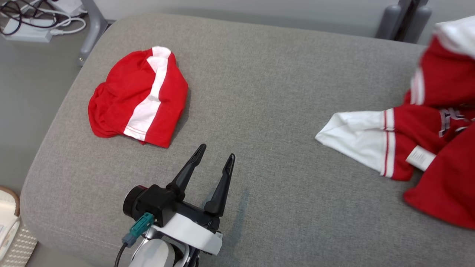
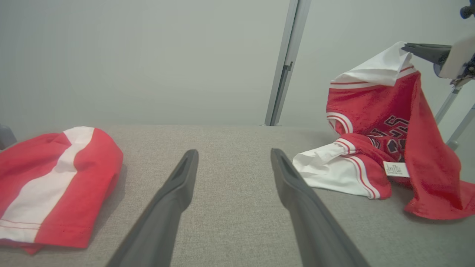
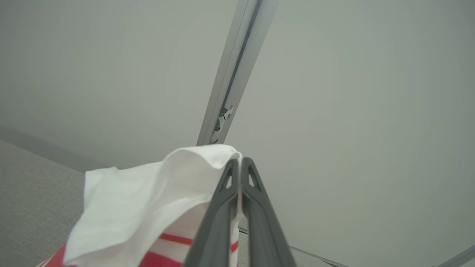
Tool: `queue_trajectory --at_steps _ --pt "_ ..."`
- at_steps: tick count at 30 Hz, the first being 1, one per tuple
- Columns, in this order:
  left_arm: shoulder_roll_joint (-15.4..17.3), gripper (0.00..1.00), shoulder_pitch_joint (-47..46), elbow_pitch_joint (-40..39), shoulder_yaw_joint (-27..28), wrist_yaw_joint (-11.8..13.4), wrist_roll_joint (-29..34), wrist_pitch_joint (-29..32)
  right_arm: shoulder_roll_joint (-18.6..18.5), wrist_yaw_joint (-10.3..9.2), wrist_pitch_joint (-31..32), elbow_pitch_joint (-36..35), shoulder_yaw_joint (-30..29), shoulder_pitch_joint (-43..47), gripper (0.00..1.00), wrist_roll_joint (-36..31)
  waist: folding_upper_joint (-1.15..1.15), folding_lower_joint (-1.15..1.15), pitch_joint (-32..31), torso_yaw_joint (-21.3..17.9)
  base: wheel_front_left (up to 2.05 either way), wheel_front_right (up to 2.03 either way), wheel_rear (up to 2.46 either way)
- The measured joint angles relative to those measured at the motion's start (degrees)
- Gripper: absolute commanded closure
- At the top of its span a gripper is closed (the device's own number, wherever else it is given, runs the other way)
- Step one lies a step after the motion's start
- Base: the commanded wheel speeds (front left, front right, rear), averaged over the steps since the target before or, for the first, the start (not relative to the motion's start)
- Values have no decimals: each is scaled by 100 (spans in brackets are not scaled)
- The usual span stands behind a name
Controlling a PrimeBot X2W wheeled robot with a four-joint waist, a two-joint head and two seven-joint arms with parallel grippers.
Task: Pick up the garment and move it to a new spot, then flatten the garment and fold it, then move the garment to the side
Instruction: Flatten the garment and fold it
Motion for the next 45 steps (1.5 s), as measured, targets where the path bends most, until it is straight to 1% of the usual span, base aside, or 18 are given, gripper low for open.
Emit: queue_trajectory --at_steps 1,2,3,6,10,13,15,19,22,23,24,25,29,35,38,42,45 --pt "-3 0 -8 -9 -16 3 -16 0 -81 -1 79 205 -208 -149 0 -81 0 0 55 29 0 0 0" --pt "-2 0 -42 -13 -34 19 -35 0 -196 -2 125 489 -458 -350 0 -358 0 0 161 88 0 0 0" --pt "-8 0 -66 -14 -38 22 -47 -1 -176 -2 116 576 -547 -417 0 -470 0 0 207 112 0 0 0" --pt "-2 0 -86 9 -10 35 -48 0 156 -1 -74 732 -679 -610 0 -570 0 0 287 109 0 0 0" --pt "1 0 -126 33 48 44 -10 0 525 -1 -467 780 -476 -614 0 -627 0 0 243 -69 0 0 0" --pt "-8 0 -159 36 135 42 45 0 879 -1 -727 703 -114 -515 0 -498 0 0 165 -276 0 0 0" --pt "-3 0 -186 47 199 30 84 0 1156 -1 -831 561 126 -354 0 -267 0 0 103 -444 0 0 0" --pt "-7 0 -222 46 350 15 123 -1 1460 -1 -945 12 671 94 0 255 0 0 -31 -840 0 0 0" --pt "-5 0 -238 54 453 -2 147 0 1555 -1 -961 -521 1016 628 0 661 0 0 -132 -1164 0 0 0" --pt "-5 0 -238 54 453 -2 147 0 1555 -1 -961 -521 1016 628 0 661 0 0 -132 -1164 0 0 0" --pt "-9 0 -260 60 539 -4 144 0 1555 -1 -985 -894 1123 1013 0 887 0 0 -189 -1375 0 0 0" --pt "-9 0 -260 60 539 -4 144 0 1555 -1 -985 -894 1123 1013 0 887 0 0 -189 -1375 0 0 0" --pt "-4 0 -377 58 788 58 54 -1 1612 -1 -994 -1581 1201 1903 0 1091 0 0 -268 -1783 0 0 0" --pt "-10 0 -707 412 871 9 264 -1 1935 -1 -981 -2190 924 2927 0 1066 0 0 -220 -2333 0 0 0" --pt "-5 0 -995 902 854 -1 412 -2 2085 -2 -980 -2340 701 3144 0 903 0 0 -128 -2581 0 0 0" --pt "29 0 -1621 1646 761 -31 549 13 2302 -1 -982 -2494 613 3264 0 711 0 0 37 -2888 0 0 0" --pt "63 0 -2125 2171 635 -105 589 245 2379 -1 -985 -2565 564 3272 0 592 0 0 176 -3096 0 0 0"
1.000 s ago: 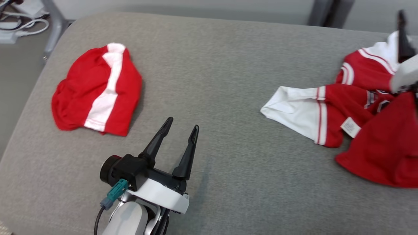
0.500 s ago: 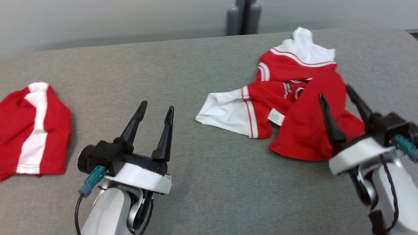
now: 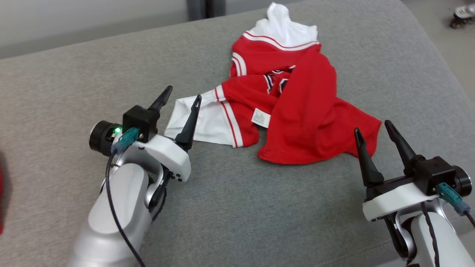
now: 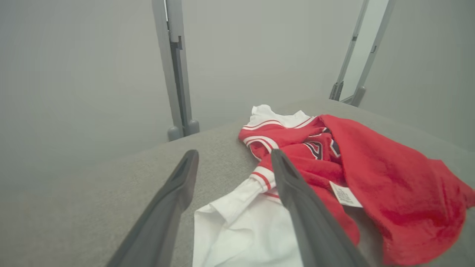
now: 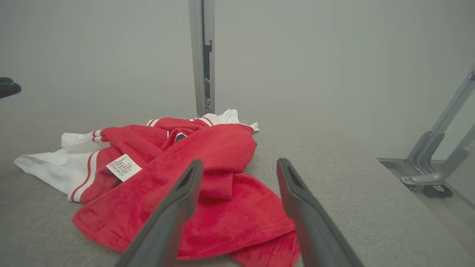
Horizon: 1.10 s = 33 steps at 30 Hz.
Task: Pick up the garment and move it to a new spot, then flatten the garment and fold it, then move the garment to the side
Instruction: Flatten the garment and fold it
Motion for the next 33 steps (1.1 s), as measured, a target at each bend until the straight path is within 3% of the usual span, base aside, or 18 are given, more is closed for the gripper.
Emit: queue_trajectory --at_steps 8,23,24,25,33 --pt "220 0 -703 1046 -374 -97 249 426 178 0 -14 -29 -142 -3 0 -76 0 0 294 -446 0 0 0" --pt "292 0 -1526 2397 -1035 55 833 349 330 0 -33 -10 -177 -113 0 -132 0 0 542 -659 0 0 0" --pt "289 64 -1553 2469 -1039 56 832 339 334 0 -33 -21 -178 -116 0 -134 0 0 554 -664 0 0 0" --pt "286 100 -1583 2531 -1054 65 833 308 338 0 -33 -26 -178 -116 0 -134 0 0 564 -666 0 0 0" --pt "283 100 -1663 2614 -903 430 721 -179 361 0 -34 -40 -263 -75 0 -194 0 0 403 -458 0 0 0"
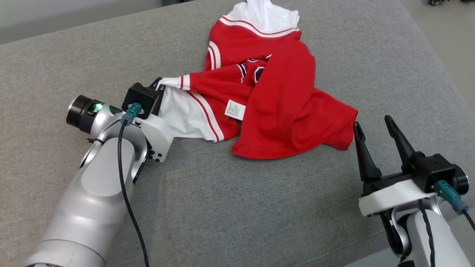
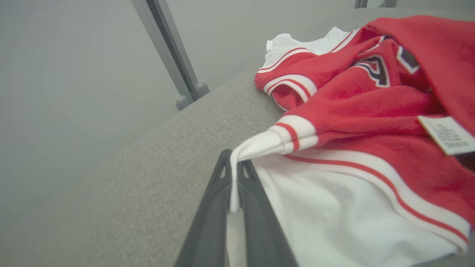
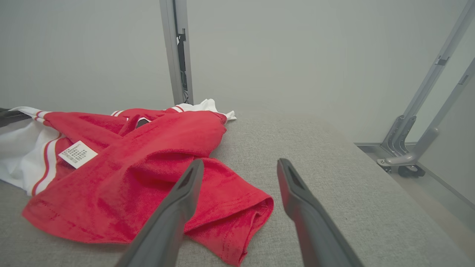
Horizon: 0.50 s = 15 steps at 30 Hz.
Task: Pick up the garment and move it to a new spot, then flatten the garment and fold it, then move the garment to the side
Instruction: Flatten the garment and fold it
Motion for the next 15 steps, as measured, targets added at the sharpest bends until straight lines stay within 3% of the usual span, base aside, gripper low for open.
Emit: queue_trajectory --at_steps 3,9,15 --pt "43 100 31 -276 114 124 -99 -52 -12 0 0 18 -21 57 0 -18 0 0 -122 172 0 0 0" --pt "341 100 492 -1611 294 408 -81 -66 -75 0 -5 112 36 114 0 -32 0 0 -413 660 0 0 0" --pt "589 100 1242 -1781 -7 210 65 -66 -94 0 -7 233 144 215 0 7 0 0 -764 1218 0 0 0"
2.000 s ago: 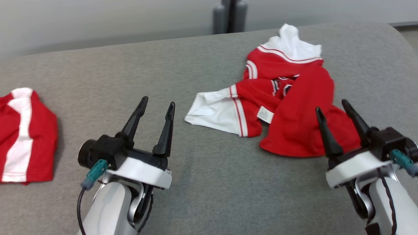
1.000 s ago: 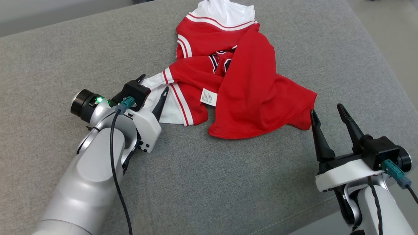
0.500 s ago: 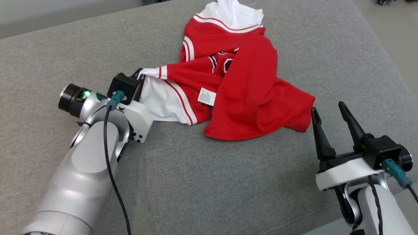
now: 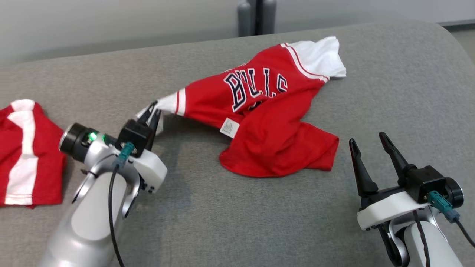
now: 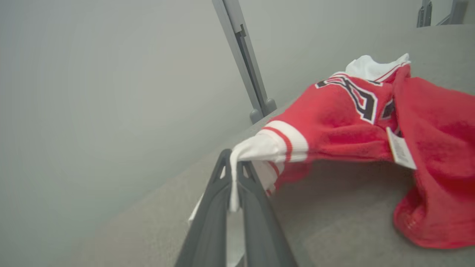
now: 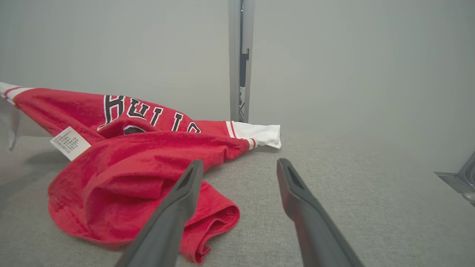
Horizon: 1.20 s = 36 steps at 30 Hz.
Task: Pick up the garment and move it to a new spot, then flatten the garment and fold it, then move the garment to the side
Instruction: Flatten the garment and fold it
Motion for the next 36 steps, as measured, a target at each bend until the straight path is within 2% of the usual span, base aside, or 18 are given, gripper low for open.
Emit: queue_trajectory --at_steps 7,8,12,19,29,36 --pt "-62 100 848 -96 -413 -391 -53 131 -12 0 19 101 44 96 0 14 0 0 -301 658 0 0 0" --pt "-132 0 984 -126 -412 -434 -175 170 -11 0 21 113 48 103 0 15 0 0 -336 747 0 0 0" --pt "-214 0 1230 -365 -376 -388 -337 176 -12 0 35 129 129 103 0 22 0 0 -444 1043 0 0 0" --pt "-378 0 1504 -1188 -69 -121 -647 23 -120 0 80 60 548 125 0 176 0 0 -503 1403 0 0 0" --pt "-524 0 2018 -1914 70 -87 -822 7 -413 0 361 323 1524 203 0 345 0 0 -467 1766 0 0 0" --pt "-606 0 2158 -2017 74 -132 -818 5 -502 0 386 976 1655 -88 0 157 0 0 -372 2080 0 0 0"
